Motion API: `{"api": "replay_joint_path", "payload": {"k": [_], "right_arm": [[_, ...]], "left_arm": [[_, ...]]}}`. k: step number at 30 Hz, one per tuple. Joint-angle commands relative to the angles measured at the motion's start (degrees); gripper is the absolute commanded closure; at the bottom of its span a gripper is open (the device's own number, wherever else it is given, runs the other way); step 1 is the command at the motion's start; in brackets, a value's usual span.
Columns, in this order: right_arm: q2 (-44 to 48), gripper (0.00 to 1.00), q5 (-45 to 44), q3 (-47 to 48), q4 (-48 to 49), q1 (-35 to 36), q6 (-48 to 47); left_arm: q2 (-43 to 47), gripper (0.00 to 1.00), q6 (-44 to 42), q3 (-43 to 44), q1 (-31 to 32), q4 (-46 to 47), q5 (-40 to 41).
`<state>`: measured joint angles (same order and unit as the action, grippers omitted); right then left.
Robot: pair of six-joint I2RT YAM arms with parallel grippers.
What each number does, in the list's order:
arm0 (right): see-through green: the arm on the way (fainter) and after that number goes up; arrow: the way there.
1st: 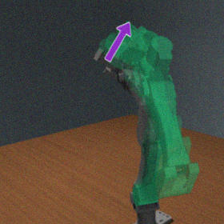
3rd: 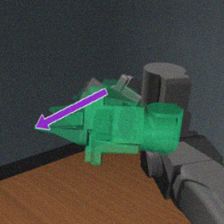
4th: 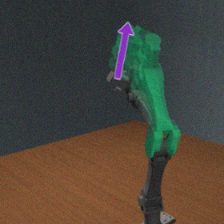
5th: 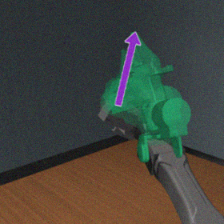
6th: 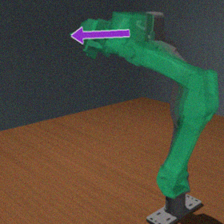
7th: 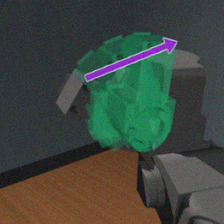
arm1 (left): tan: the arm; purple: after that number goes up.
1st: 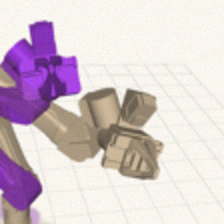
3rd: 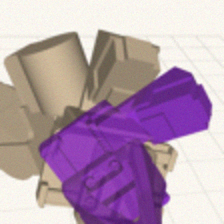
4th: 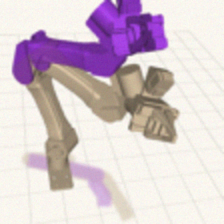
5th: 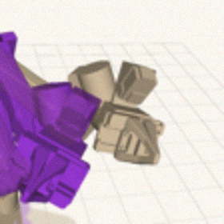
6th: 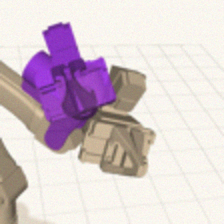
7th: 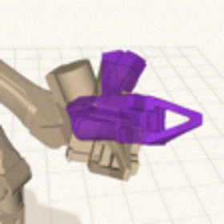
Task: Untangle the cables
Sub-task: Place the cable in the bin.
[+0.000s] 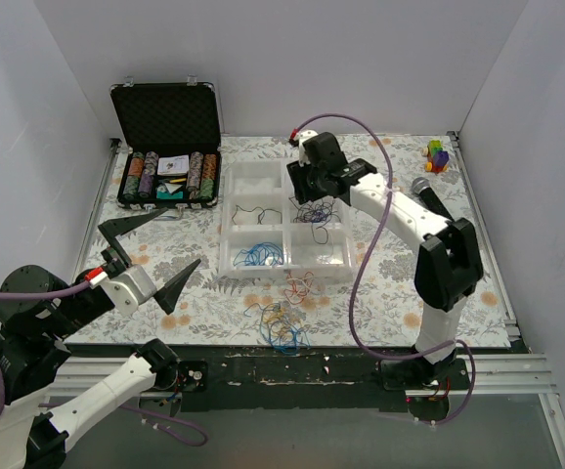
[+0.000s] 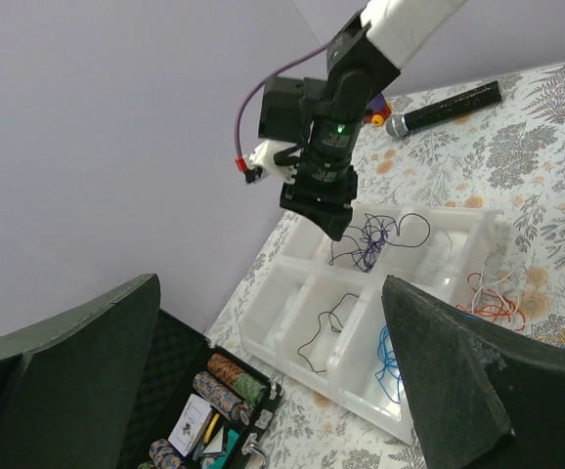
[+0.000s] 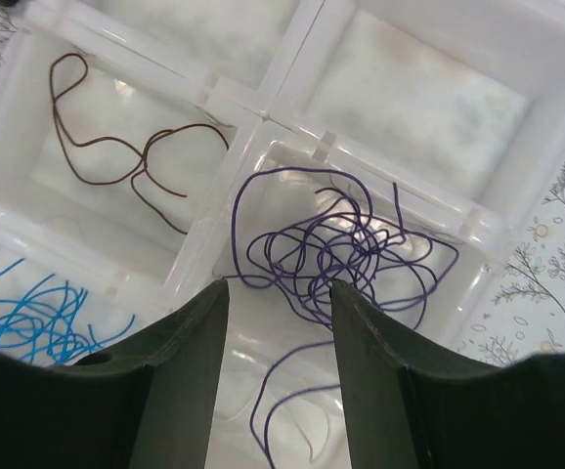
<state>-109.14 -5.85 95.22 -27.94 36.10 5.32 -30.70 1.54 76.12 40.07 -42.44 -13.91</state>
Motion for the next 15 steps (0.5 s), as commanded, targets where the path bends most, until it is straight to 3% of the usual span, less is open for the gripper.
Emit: {"api": "replay_joint_path", "payload": {"k": [1,8,15], "right_arm": [[11.83,0.45,-1.62,-5.02,0.52,0.03,3.55],[24.49,0.47,-1.89,-21.55,1.23,-0.06,7.68],[27.67,0.52,0.75,-29.74,4.21,0.03,8.83]], "left_arm": [[-0.42,0.02,0.57,0.44,-0.08,-0.28,-0.24],[-0.5,0.02,0.57,0.17,-0.08,-0.1,-0.5],[-0.68,0.02,0.92,-0.09,-0.08,0.25,-0.85]]}}
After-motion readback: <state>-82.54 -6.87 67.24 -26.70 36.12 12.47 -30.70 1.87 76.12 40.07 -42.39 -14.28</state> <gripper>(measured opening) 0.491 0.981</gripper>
